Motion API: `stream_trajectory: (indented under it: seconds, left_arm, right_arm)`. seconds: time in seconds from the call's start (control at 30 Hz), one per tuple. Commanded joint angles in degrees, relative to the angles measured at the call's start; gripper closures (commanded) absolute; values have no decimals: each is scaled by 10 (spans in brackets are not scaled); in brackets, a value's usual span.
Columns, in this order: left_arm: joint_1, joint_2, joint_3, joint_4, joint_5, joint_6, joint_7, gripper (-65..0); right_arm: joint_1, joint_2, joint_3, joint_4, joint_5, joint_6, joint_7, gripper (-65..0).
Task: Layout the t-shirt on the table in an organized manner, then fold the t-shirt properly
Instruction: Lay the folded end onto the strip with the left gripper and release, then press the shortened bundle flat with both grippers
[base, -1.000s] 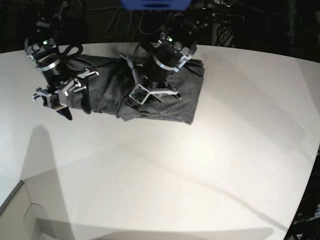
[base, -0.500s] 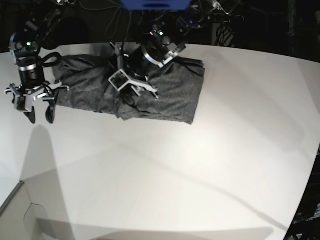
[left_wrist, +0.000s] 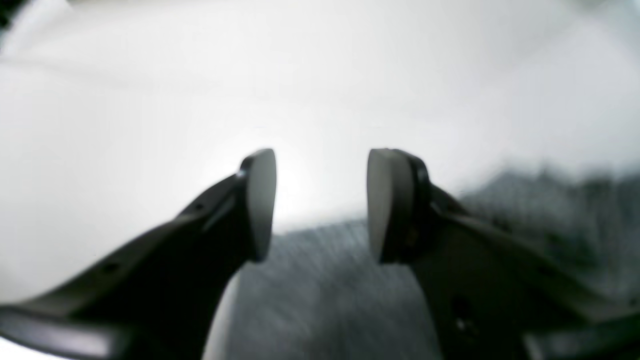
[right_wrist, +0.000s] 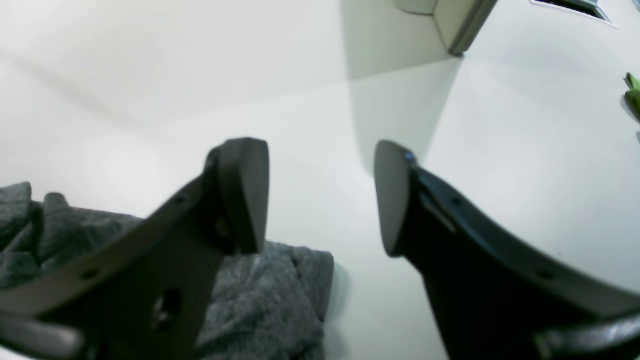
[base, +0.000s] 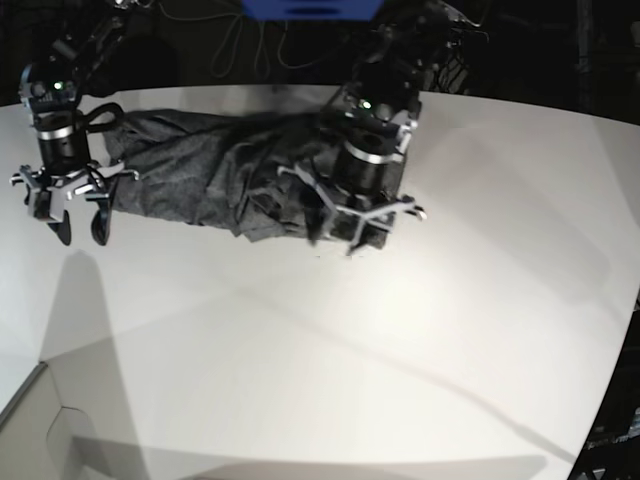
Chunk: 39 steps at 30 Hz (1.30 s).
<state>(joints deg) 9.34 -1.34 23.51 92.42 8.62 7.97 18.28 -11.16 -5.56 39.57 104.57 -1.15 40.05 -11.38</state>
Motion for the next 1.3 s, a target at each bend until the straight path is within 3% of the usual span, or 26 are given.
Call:
stream_trajectory:
  seconds: [0.0, 0.17, 0.3, 0.47, 0.63, 0.73, 0.8, 0.97, 1.07, 1.27]
  left_arm:
    - [-15, 16, 10, -2, 3, -10, -22, -287]
    - [-33, 31, 77, -69, 4, -73, -3, -285]
    - [-54, 31, 151, -70, 4, -113, -1, -285]
    - [-64, 30, 190, -63, 7, -165, -6, -287]
    - [-62, 13, 172, -41, 7, -146, -5, -285]
    - [-47, -9, 114, -2, 4, -116, -6, -285]
    - [-35, -25, 63, 12, 4, -115, -6, -287]
    - [-36, -42, -14, -52, 4, -115, -7, -288]
    - [-37, -49, -21, -81, 4, -115, -7, -288]
    - [-48, -50, -63, -140, 4, -110, -7, -285]
  right_arm:
    - [3, 2, 0, 10, 11, -1, 16, -340]
    - [3, 2, 0, 10, 11, -1, 16, -340]
    - [3, 4, 2, 10, 11, -1, 16, -339]
    - [4, 6, 19, 10, 11, -1, 16, -338]
    - [9, 7, 48, 10, 11, -1, 16, -340]
    - [9, 7, 65, 10, 11, -1, 16, -341]
    - [7, 7, 71, 10, 11, -1, 16, -344]
    - [1, -3, 70, 10, 11, -1, 14, -421]
    - [0, -15, 68, 13, 11, -1, -32, -440]
    - [9, -17, 37, 9, 11, -1, -202, -440]
